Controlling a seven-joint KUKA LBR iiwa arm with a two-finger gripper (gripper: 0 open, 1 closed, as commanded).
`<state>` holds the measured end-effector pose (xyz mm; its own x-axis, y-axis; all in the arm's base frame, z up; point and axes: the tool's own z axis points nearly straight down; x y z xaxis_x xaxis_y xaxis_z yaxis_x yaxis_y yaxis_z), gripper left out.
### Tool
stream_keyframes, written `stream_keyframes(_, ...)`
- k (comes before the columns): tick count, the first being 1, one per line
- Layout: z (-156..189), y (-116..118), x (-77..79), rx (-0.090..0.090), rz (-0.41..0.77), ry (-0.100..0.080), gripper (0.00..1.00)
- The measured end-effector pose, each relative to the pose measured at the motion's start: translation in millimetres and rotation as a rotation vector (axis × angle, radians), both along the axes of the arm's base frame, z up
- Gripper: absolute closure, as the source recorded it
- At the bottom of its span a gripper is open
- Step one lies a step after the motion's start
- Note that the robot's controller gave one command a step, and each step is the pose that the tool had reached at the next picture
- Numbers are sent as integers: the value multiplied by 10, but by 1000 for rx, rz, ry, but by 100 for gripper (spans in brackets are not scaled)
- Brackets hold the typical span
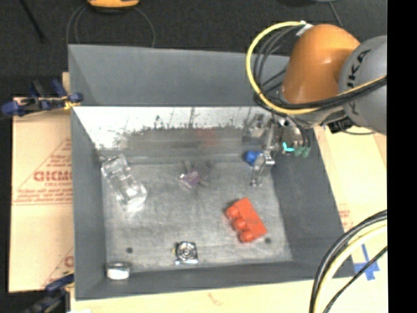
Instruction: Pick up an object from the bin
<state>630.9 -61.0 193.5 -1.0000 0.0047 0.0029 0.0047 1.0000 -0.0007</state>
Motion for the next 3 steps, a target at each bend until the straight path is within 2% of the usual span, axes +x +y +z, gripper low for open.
stream_keyframes(1,-864,339,145,2,-196,-1,0)
stream_keyframes(2,-1187,750,152,-2,-347,-11,0)
stream_keyframes(3,-1179,904,-129,0,-180,-22,0)
